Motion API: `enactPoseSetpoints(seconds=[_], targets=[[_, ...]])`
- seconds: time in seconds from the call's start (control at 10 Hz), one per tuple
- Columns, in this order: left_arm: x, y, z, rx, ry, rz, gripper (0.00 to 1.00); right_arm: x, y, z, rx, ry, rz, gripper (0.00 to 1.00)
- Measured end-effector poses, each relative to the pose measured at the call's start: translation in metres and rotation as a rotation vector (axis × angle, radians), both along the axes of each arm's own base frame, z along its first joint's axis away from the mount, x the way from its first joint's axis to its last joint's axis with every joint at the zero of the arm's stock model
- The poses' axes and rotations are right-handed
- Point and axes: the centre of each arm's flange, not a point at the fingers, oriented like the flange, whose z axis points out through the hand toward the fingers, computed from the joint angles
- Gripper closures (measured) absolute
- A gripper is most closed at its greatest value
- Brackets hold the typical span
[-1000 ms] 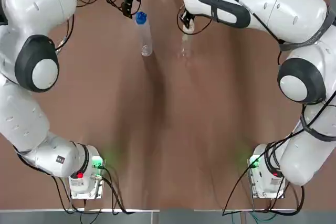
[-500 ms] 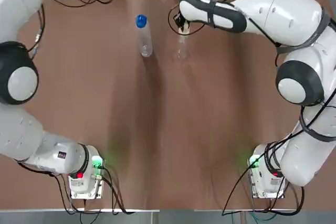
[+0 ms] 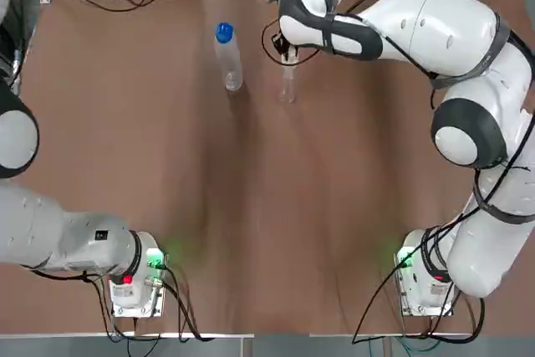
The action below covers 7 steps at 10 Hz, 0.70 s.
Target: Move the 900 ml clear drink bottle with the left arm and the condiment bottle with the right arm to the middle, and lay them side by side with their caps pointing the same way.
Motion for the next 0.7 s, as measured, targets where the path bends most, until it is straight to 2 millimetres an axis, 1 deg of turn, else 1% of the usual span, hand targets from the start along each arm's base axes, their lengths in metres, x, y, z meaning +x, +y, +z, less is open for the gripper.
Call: enactPoseSetpoints(seconds=[0.1, 0.3, 0.4, 0.6, 0.7], targets=[[-0.009, 0.01, 0.013, 0.009, -0.003, -0.02, 0.0, 0.001, 0.001, -0.004, -0.001, 0.001, 0.0, 0.66], [-0.03, 0.017, 0.033, 0.019, 0.008, -0.027, 0.0, 0.003, 0.002, -0.004, 0.001, -0.001, -0.001, 0.66], [-0.037, 0.019, 0.041, 0.022, 0.01, -0.021, 0.0, 0.005, 0.003, -0.003, 0.005, -0.005, -0.002, 0.66], [-0.038, 0.02, 0.041, 0.021, 0.011, -0.019, 0.0, 0.017, 0.004, 0.001, 0.018, -0.02, -0.013, 0.66], [-0.037, 0.021, 0.04, 0.02, 0.013, -0.018, 0.0, 0.024, 0.006, -0.002, 0.022, -0.024, -0.019, 0.66]])
